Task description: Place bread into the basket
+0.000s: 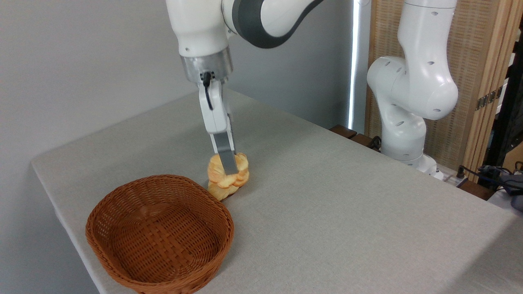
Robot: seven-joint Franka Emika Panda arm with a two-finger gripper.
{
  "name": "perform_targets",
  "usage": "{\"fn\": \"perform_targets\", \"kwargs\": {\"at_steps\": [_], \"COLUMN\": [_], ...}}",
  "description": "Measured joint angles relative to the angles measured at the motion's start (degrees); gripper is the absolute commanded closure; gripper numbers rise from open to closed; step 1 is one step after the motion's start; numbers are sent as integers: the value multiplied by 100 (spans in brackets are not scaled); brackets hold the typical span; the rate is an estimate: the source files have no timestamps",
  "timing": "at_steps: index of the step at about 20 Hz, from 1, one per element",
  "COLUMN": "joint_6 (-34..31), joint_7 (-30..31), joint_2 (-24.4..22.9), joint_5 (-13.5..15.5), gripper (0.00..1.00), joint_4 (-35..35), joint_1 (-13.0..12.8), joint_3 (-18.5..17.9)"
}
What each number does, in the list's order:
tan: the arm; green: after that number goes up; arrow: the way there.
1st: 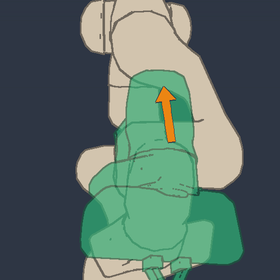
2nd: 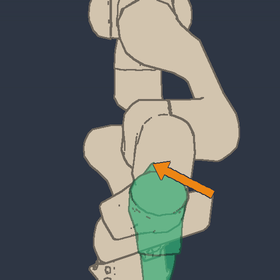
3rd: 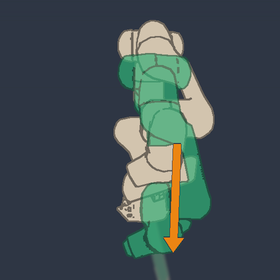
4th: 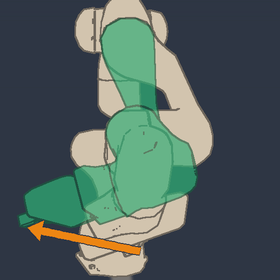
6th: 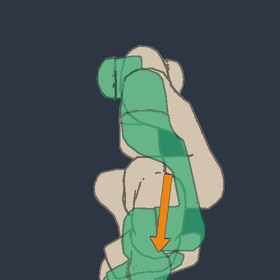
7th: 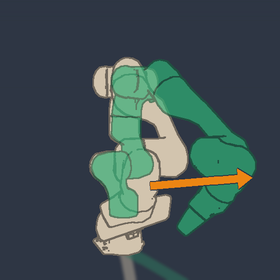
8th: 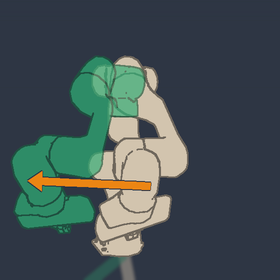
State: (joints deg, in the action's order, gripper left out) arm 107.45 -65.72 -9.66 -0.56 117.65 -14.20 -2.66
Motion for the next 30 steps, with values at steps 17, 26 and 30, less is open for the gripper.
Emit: {"fn": "perform_targets", "kwargs": {"at_steps": [17,26,30], "joint_6": [1808,1855,1855], "joint_7": [2228,2228,2228], "joint_2": [509,792,797], "joint_5": [478,699,699], "gripper": [6,0,0], "joint_4": [-342,-352,-361], "joint_1": [113,108,107], "joint_3": [-328,-445,-445]}}
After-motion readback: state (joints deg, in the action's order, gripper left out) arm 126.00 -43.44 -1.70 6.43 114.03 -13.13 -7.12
